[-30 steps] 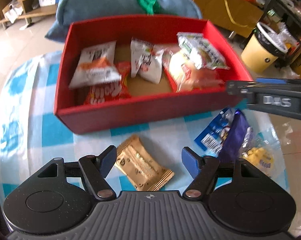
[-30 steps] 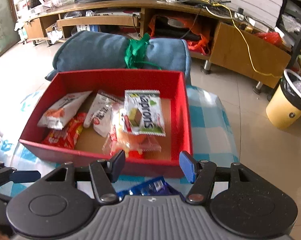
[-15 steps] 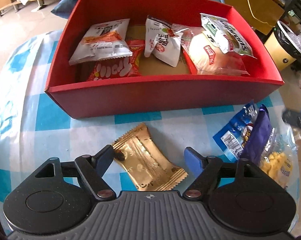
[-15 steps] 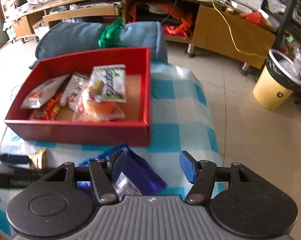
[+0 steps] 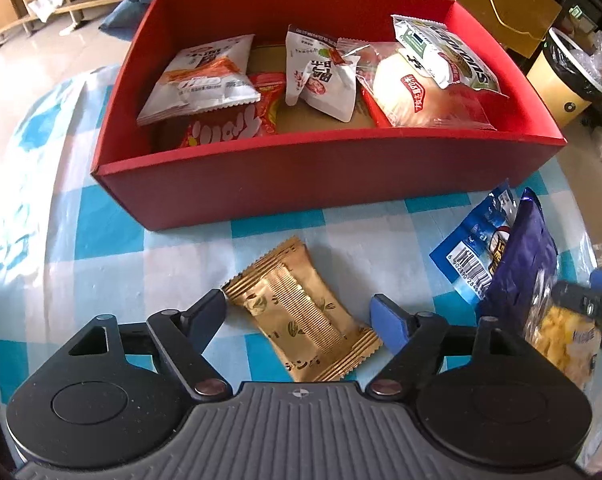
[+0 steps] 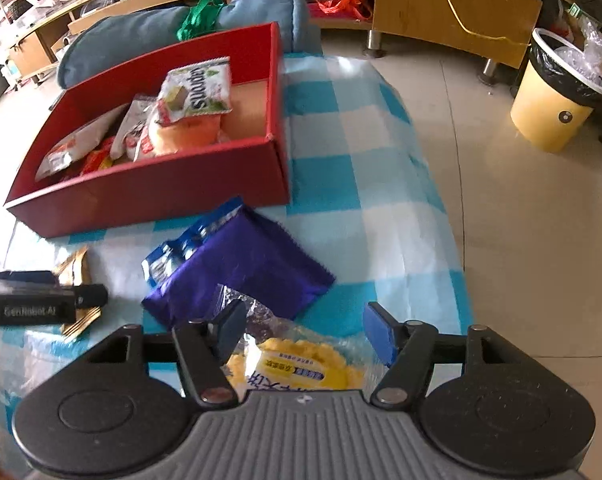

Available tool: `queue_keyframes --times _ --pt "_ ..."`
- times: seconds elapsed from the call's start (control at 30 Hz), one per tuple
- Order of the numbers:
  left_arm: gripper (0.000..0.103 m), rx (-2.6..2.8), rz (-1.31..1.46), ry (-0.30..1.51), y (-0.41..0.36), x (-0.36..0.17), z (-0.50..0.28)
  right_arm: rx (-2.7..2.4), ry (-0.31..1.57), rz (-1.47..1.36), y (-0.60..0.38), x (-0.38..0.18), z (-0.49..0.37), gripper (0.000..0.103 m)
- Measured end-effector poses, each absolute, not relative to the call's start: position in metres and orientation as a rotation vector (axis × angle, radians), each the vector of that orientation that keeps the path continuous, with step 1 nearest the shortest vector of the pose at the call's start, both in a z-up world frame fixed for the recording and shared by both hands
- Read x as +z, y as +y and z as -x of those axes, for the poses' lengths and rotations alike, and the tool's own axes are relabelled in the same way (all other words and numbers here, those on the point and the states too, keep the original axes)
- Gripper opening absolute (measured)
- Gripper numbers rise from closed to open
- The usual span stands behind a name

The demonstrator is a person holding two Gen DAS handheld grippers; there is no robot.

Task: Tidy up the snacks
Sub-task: 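Grasp gold-wrapped cake with left tool while right tool grasps yellow bread packet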

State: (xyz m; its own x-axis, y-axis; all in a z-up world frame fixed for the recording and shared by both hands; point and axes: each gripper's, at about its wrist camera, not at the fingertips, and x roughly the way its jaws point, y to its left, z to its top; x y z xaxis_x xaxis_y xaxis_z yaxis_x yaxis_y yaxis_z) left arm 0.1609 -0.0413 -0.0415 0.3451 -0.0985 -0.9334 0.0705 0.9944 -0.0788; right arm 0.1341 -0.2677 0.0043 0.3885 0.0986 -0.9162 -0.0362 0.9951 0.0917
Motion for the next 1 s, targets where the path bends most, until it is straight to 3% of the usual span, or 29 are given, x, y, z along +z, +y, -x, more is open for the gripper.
queue_keyframes --times 0.33,0.4,0.63,0.7,0.83,0.9,1.0 --pt "0.085 -0.142 -0.012 1.223 -0.044 -0.041 -0.154 0.177 1.227 -0.108 -0.259 0.012 -0.089 0.066" --pt "0.086 -0.153 -0.014 1.226 -0.044 -0.04 -0.151 0.178 1.245 -0.135 -0.263 0.012 -0.085 0.075" --pt "0.087 -0.166 -0.033 1.222 -0.046 -0.04 -0.146 0.156 1.295 -0.071 -0.249 -0.007 -0.076 0.08" --pt "0.087 -0.171 -0.028 1.224 -0.045 -0.04 -0.145 0.155 1.296 -0.055 -0.246 -0.012 -0.078 0.089" --pt "0.089 -0.176 -0.017 1.228 -0.043 -0.041 -0.148 0.15 1.296 0.013 -0.233 -0.02 -0.079 0.095" --pt "0.09 -0.177 -0.021 1.23 -0.043 -0.041 -0.148 0.153 1.299 0.058 -0.225 -0.025 -0.078 0.103" --pt "0.091 -0.16 -0.025 1.234 -0.043 -0.043 -0.151 0.135 1.303 0.111 -0.217 -0.032 -0.077 0.103"
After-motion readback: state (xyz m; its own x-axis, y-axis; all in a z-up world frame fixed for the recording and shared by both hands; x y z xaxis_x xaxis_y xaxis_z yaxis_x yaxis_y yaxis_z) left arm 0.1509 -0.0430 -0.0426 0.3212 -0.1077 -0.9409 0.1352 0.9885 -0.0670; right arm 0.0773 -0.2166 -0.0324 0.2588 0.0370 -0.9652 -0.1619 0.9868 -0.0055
